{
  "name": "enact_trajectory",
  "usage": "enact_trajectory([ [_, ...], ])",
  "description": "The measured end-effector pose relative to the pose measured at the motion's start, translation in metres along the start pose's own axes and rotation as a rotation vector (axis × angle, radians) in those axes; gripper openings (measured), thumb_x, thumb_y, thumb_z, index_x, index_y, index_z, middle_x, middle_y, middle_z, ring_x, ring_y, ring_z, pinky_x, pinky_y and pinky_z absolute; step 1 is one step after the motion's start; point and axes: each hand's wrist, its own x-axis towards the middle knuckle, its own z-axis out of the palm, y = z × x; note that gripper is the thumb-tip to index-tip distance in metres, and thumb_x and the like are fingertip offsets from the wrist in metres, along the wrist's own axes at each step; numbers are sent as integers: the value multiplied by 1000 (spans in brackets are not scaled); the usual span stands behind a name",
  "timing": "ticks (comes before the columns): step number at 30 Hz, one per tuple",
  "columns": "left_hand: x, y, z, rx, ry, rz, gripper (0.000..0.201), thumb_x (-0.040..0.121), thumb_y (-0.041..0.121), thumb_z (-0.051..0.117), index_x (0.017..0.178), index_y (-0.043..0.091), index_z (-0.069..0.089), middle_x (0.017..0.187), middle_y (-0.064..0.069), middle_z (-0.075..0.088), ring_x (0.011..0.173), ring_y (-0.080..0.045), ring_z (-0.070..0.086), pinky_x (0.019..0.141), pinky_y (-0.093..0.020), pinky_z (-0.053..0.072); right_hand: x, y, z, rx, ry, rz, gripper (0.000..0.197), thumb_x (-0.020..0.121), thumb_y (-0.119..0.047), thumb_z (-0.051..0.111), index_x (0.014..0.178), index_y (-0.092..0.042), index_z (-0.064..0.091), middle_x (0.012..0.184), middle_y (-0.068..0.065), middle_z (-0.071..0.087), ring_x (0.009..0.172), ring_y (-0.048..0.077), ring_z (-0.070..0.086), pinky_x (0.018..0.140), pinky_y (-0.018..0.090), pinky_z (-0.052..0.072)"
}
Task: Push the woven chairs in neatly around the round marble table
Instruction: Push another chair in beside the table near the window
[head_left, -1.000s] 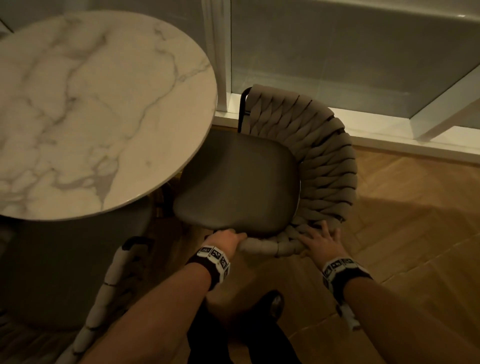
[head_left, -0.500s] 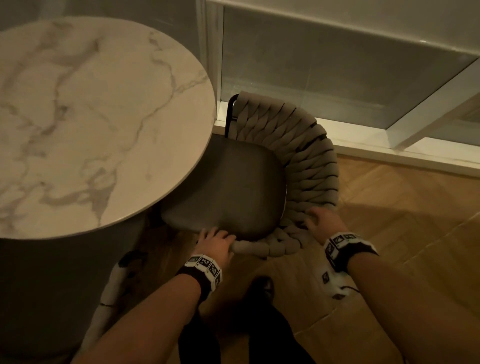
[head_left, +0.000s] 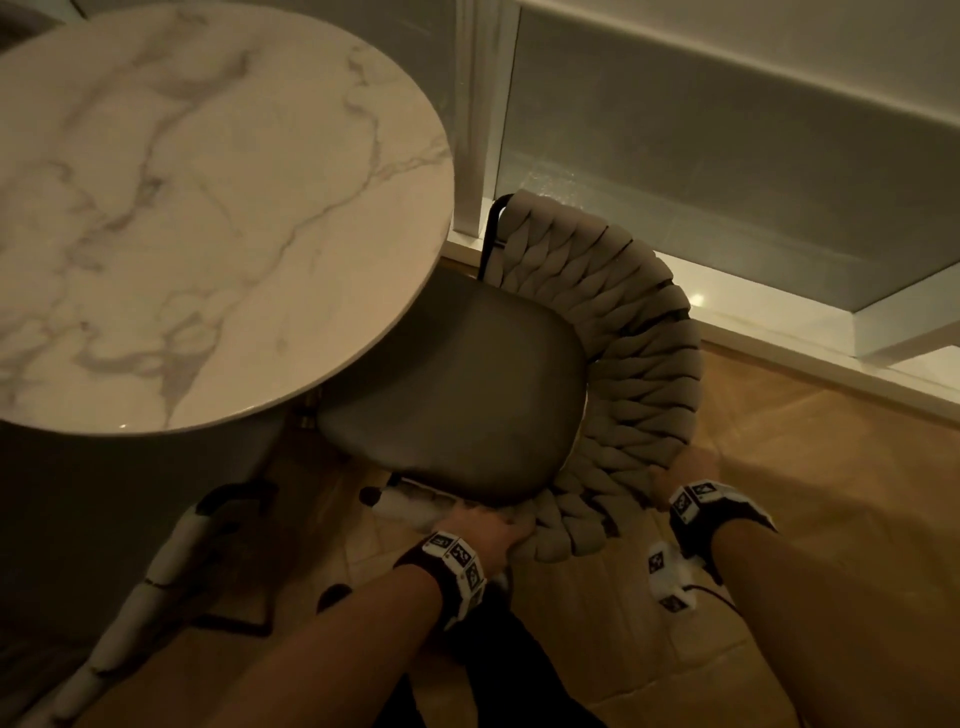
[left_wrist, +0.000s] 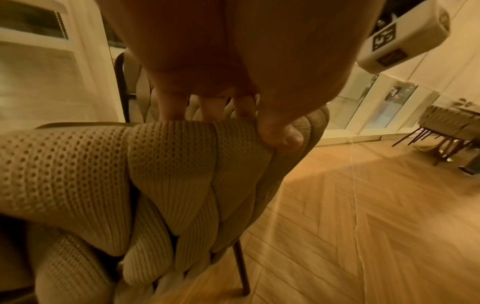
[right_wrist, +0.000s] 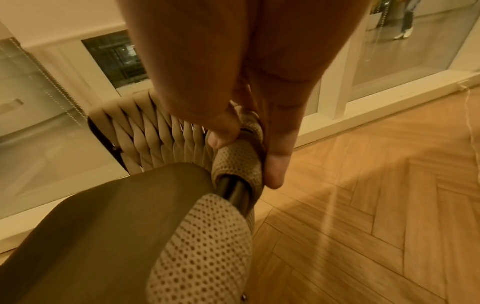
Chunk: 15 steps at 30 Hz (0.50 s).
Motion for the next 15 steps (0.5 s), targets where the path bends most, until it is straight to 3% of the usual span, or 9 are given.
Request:
enact_trajectory([
  [1, 0, 0, -1, -1, 20, -13, 69, 88, 34, 55, 147, 31, 18, 150, -7, 39, 136, -35, 37, 111, -57, 26, 2, -2, -1, 3, 7, -7, 42, 92, -30, 61, 120, 0, 52, 114, 21, 60, 82, 29, 52, 68, 32, 39],
  [3, 2, -4, -5, -32, 63, -56, 68, 90, 35, 51, 149, 33, 15, 154, -4, 34, 138, -32, 33, 114, -56, 20, 6, -7, -5, 54, 27, -37, 45, 92, -29, 61, 127, -3, 49, 121, 22, 59, 94, 35, 58, 70, 32, 39],
  [6, 5, -20, -19, -83, 61, -118, 60, 95, 38, 43, 148, 41, 13, 156, 2, 32, 139, -29, 32, 115, -55, 16, 11, -22, -14, 123, 52, -138, 51, 91, -30, 61, 133, -6, 45, 127, 22, 57, 112, 39, 56, 85, 37, 46],
  [9, 1, -39, -31, -101, 31, -145, 57, 97, 32, 39, 147, 44, 15, 157, 2, 30, 140, -30, 31, 115, -56, 17, 13, -38, -18, 86, 56, -220, 53, 90, -38, 61, 132, -10, 46, 127, 20, 58, 110, 39, 57, 90, 41, 48],
  [15, -12, -52, -27, -145, 20, -149, 58, 96, 28, 43, 146, 46, 19, 156, 3, 32, 142, -29, 29, 116, -56, 17, 4, -47, -19, 100, 42, -261, 60, 87, -40, 65, 134, -8, 46, 127, 19, 58, 112, 38, 56, 88, 38, 45],
])
